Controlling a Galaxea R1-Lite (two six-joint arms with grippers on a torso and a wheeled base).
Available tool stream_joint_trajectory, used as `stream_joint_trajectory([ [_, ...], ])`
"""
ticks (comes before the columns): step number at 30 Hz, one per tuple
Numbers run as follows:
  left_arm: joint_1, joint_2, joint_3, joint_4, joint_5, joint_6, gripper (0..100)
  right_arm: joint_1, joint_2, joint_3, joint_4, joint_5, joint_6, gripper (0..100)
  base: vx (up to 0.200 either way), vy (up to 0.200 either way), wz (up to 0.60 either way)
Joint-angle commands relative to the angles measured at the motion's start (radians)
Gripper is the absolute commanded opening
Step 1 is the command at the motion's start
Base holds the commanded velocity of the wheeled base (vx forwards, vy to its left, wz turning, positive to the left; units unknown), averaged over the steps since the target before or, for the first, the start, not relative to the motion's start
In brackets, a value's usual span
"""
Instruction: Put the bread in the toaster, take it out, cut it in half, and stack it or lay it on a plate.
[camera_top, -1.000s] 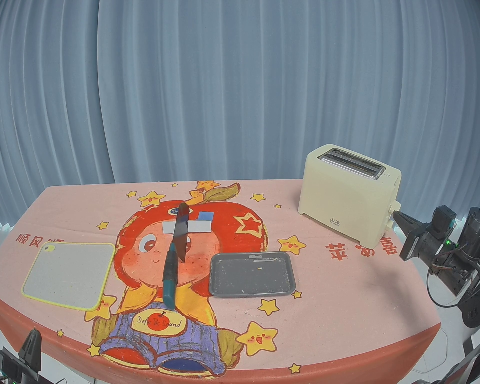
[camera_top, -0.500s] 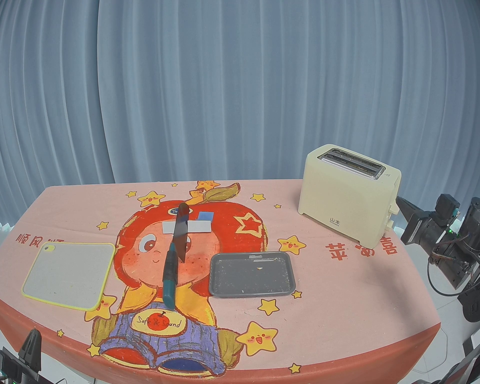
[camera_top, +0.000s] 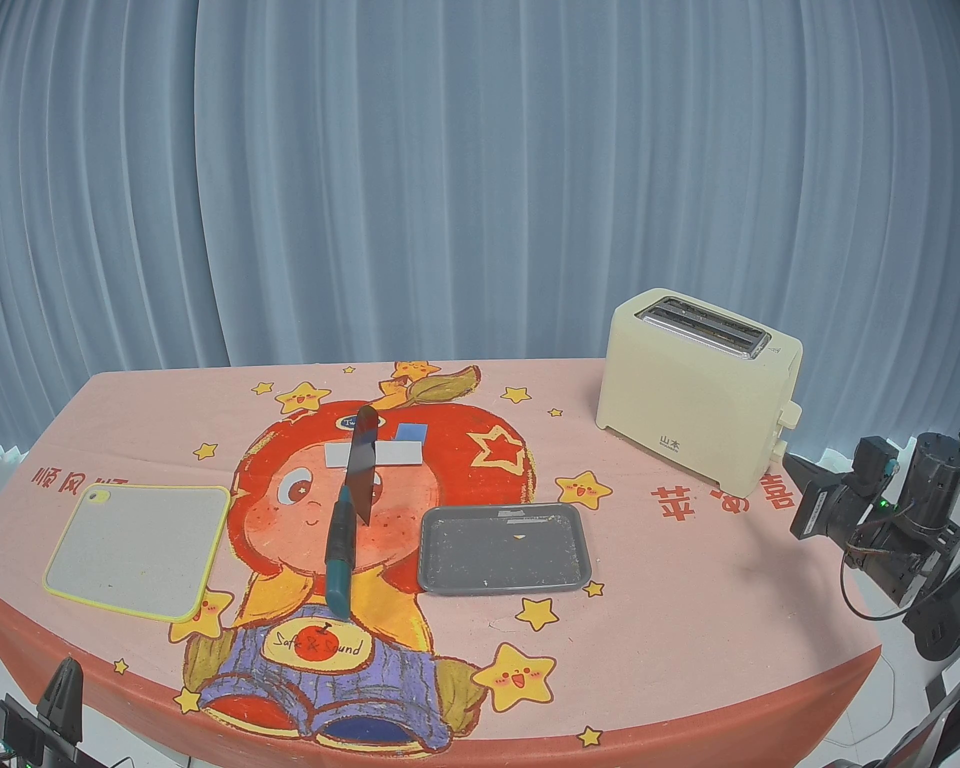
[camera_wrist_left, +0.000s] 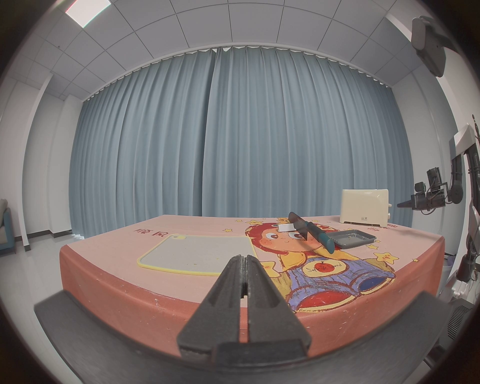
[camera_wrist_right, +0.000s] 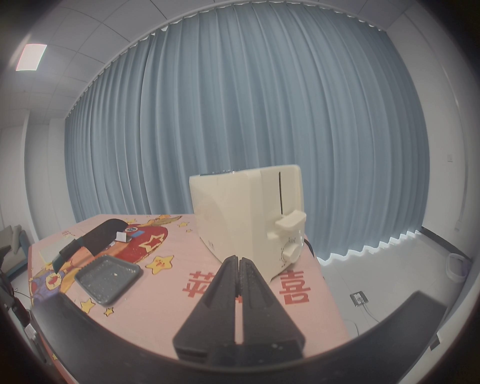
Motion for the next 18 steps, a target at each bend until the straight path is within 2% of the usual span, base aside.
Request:
stream_joint_trajectory([
  [1,0.000,-0.016,0.018,0.000,0.001,0.000,0,0.001,0.041,0.017,0.001,0.001,-0.001,0,0.000,0.000,0.00],
  [6,0.000,-0.016,0.018,-0.002,0.001,0.000,0,0.000,0.057,0.020,0.002,0.002,-0.006,0,0.000,0.000,0.00],
  [9,0.000,-0.016,0.018,0.000,0.001,0.000,0,-0.016,0.061,-0.020,0.004,0.013,-0.047,0,0.000,0.000,0.00],
  [11,0.001,-0.016,0.018,0.000,0.001,0.000,0,-0.017,0.063,-0.029,0.004,0.013,-0.055,0,0.000,0.000,0.00],
  [12,0.000,-0.016,0.018,0.000,0.001,0.000,0,-0.025,0.089,-0.067,0.010,0.014,-0.073,0,0.000,0.000,0.00],
  [18,0.000,-0.016,0.018,0.000,0.002,0.000,0,-0.051,0.118,-0.087,0.036,0.017,-0.093,0,0.000,0.000,0.00],
])
